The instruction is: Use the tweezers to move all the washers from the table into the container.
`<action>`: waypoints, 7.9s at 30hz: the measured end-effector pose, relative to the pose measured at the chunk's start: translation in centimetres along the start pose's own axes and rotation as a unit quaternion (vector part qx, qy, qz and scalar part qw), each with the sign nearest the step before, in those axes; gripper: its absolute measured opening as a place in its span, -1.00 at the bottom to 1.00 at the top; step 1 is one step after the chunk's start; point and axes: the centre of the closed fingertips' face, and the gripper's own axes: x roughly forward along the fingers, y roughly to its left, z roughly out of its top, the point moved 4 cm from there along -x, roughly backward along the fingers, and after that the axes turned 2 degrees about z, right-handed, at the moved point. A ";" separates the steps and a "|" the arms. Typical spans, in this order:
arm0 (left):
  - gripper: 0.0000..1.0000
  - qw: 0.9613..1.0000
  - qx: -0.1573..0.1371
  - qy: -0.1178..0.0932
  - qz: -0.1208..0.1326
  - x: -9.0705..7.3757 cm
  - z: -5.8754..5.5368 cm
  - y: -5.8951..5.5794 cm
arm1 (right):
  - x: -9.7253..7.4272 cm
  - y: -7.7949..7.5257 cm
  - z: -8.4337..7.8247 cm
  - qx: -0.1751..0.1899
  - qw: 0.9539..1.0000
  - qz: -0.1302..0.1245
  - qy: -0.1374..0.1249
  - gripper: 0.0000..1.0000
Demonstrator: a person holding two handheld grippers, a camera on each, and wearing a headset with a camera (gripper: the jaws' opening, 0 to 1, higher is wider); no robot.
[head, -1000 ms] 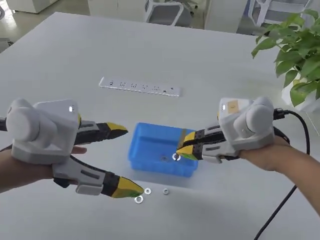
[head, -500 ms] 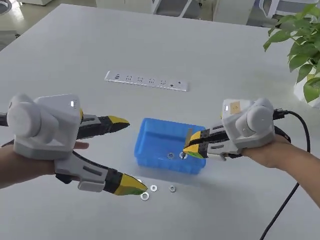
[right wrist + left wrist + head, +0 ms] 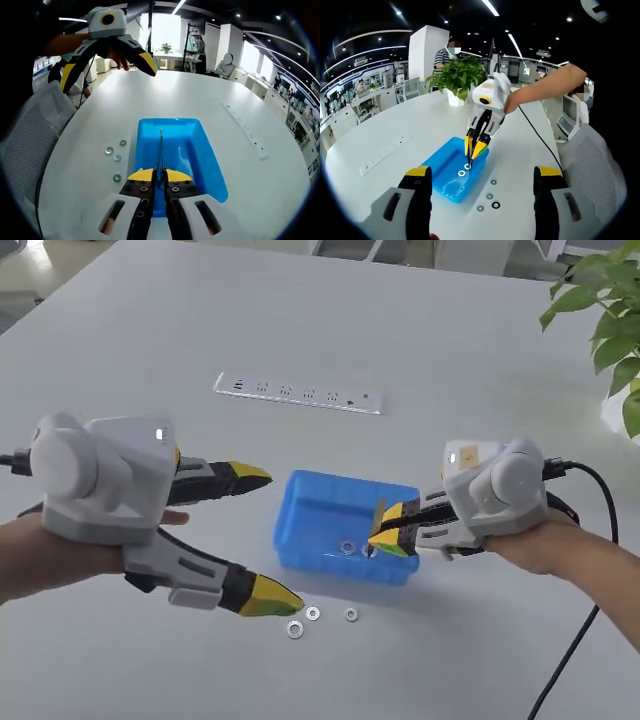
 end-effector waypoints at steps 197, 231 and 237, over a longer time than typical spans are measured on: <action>-0.92 0.987 0.122 0.037 -0.094 5.2 1.7 -3.1 | -7.6 9.2 -2.6 0.107 0.987 -0.118 -0.037 0.59; -0.92 0.985 0.117 0.049 -0.117 7.1 -0.4 -3.8 | -6.7 9.5 -3.8 0.121 0.987 -0.106 -0.031 0.53; -0.92 0.984 0.118 0.051 -0.122 7.0 -0.5 -3.9 | -6.3 9.5 -3.6 0.113 0.988 -0.099 -0.029 0.49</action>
